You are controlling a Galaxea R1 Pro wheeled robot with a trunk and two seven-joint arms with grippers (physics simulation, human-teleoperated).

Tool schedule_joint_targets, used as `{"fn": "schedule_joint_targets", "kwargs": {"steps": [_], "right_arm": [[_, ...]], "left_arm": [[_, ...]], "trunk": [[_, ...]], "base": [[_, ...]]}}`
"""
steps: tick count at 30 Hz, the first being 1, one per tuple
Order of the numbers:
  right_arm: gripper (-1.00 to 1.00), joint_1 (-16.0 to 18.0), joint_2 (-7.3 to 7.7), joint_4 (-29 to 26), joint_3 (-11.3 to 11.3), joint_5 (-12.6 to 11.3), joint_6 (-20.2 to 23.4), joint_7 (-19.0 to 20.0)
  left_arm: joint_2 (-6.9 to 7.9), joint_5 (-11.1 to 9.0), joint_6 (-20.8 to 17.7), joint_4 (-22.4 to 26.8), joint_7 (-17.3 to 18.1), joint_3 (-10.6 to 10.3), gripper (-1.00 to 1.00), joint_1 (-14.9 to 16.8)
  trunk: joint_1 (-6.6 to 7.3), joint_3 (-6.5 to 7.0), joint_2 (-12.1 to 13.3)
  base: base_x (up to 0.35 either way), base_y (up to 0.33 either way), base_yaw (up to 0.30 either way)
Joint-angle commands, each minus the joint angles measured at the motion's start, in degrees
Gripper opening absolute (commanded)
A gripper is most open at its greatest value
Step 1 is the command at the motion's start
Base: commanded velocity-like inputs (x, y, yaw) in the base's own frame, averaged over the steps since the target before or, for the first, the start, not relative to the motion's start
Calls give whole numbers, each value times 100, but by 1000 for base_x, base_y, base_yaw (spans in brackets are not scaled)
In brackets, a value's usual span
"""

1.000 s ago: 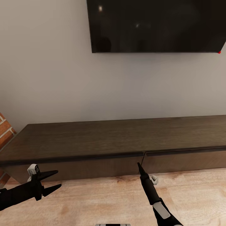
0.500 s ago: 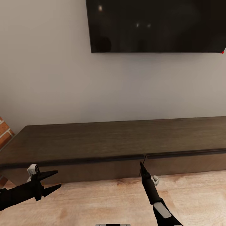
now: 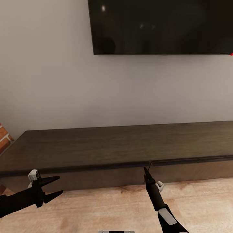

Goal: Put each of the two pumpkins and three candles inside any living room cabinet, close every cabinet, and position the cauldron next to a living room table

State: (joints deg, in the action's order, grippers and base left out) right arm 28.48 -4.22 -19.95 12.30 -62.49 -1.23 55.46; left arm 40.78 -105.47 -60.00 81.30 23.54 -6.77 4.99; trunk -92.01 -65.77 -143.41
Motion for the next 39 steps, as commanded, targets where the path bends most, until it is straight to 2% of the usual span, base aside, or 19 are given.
{"fn": "schedule_joint_targets", "kwargs": {"steps": [1, 30, 33, 39], "right_arm": [[100, 0, 0, 0, 0, 0, -2, 0], [100, 0, 0, 2, 0, 9, -1, 0], [100, 0, 0, 4, 0, 9, 0, 0], [100, 0, 0, 8, 0, 9, 0, -4]], "left_arm": [[0, 0, 0, 0, 0, 0, 100, -1], [-9, 0, 0, 0, 0, 2, 100, -4], [-6, 0, 0, 0, 0, 4, 100, -6], [-6, 0, 0, 0, 1, 8, 100, -10]], "trunk": [[0, 0, 0], [0, 0, 0], [-8, -66, -4], [-8, -66, -4]], "base": [[44, 0, 0], [42, 0, 0], [0, 0, 0], [0, 0, 0]]}}
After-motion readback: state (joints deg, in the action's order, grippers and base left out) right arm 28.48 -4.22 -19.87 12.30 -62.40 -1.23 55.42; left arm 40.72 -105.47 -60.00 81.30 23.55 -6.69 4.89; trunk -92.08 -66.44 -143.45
